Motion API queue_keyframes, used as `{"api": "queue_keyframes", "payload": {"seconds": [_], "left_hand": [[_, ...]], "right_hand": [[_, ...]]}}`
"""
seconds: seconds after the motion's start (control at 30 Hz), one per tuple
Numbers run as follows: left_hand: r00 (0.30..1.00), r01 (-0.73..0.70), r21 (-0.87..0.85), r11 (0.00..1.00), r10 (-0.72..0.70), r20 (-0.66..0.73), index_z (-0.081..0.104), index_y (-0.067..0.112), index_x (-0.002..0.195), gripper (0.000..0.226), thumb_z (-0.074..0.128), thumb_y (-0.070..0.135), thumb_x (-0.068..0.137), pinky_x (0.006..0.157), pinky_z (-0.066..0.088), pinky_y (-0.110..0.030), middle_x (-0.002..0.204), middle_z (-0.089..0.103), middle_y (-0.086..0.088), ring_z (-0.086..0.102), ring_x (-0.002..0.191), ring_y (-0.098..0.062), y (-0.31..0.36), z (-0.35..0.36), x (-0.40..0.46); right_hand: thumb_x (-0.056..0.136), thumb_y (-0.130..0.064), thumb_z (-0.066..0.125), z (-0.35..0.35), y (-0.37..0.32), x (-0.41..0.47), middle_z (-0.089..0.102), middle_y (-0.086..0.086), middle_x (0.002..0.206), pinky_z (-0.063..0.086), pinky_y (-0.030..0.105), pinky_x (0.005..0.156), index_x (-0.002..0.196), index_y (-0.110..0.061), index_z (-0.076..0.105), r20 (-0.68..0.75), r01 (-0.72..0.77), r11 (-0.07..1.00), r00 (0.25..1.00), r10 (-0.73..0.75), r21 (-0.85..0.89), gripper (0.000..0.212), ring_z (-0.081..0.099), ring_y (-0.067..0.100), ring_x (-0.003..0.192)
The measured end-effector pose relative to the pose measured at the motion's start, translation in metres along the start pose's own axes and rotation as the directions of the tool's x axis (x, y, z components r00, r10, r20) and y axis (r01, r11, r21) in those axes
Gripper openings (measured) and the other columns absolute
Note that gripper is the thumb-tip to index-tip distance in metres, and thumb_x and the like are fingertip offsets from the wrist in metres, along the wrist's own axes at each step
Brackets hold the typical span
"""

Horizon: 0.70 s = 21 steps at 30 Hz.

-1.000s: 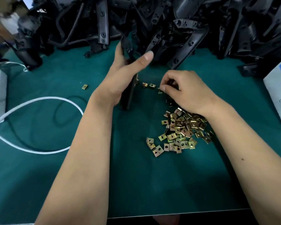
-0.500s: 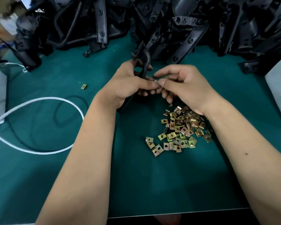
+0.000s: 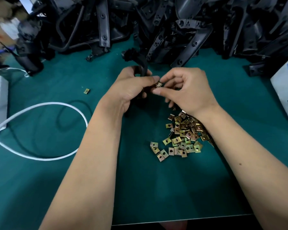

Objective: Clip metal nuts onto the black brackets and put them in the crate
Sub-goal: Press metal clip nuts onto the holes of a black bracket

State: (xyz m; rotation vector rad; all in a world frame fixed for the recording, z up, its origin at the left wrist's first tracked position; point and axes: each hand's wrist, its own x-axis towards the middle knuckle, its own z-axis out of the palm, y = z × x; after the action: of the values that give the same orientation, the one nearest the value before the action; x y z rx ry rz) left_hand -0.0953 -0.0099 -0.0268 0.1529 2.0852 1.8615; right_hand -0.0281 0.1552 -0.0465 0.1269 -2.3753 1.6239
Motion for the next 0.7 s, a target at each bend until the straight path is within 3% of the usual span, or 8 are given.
{"api": "queue_keyframes", "payload": {"seconds": [0.17, 0.5, 0.6, 0.7], "left_hand": [[0.999, -0.021, 0.048, 0.999, 0.019, 0.036, 0.059, 0.0, 0.12, 0.043, 0.082, 0.012, 0.086, 0.047, 0.046, -0.019, 0.067, 0.072, 0.0, 0.066, 0.057, -0.01, 0.002, -0.001, -0.003], [0.993, 0.072, 0.013, 0.997, -0.073, 0.091, 0.06, 0.006, 0.111, 0.033, 0.081, 0.004, 0.085, 0.046, 0.044, -0.017, 0.073, 0.072, -0.008, 0.058, 0.056, -0.009, 0.001, -0.01, 0.002], [0.995, 0.099, -0.106, 0.989, -0.097, 0.025, 0.054, 0.007, 0.107, 0.032, 0.077, 0.0, 0.086, 0.043, 0.039, -0.015, 0.07, 0.073, -0.007, 0.054, 0.055, -0.01, -0.001, -0.016, 0.004], [0.998, 0.054, -0.091, 0.994, -0.057, -0.032, 0.05, 0.01, 0.105, 0.036, 0.079, 0.001, 0.085, 0.041, 0.034, -0.016, 0.073, 0.071, -0.006, 0.049, 0.054, -0.009, -0.003, -0.023, 0.006]], "right_hand": [[0.087, -0.011, 0.082, -0.001, 0.002, 0.001, 0.074, 0.007, 0.068, 0.052, 0.026, 0.043, 0.09, -0.003, 0.073, -0.023, -0.007, 1.0, 1.0, 0.007, -0.016, 0.012, 0.068, 0.021, 0.048], [0.092, -0.013, 0.077, -0.003, 0.005, 0.001, 0.071, 0.004, 0.072, 0.053, 0.025, 0.041, 0.097, -0.004, 0.072, 0.002, 0.072, 0.981, 0.997, -0.072, -0.181, 0.012, 0.067, 0.014, 0.05], [0.098, -0.017, 0.069, -0.011, 0.006, 0.003, 0.07, 0.0, 0.065, 0.052, 0.028, 0.039, 0.085, -0.007, 0.07, -0.13, 0.041, 0.965, 0.989, -0.077, -0.259, 0.016, 0.066, 0.014, 0.046], [0.099, -0.014, 0.065, -0.024, 0.009, 0.007, 0.072, 0.004, 0.067, 0.052, 0.03, 0.041, 0.084, -0.007, 0.072, -0.226, -0.03, 0.993, 0.974, 0.004, -0.112, 0.018, 0.067, 0.019, 0.05]]}}
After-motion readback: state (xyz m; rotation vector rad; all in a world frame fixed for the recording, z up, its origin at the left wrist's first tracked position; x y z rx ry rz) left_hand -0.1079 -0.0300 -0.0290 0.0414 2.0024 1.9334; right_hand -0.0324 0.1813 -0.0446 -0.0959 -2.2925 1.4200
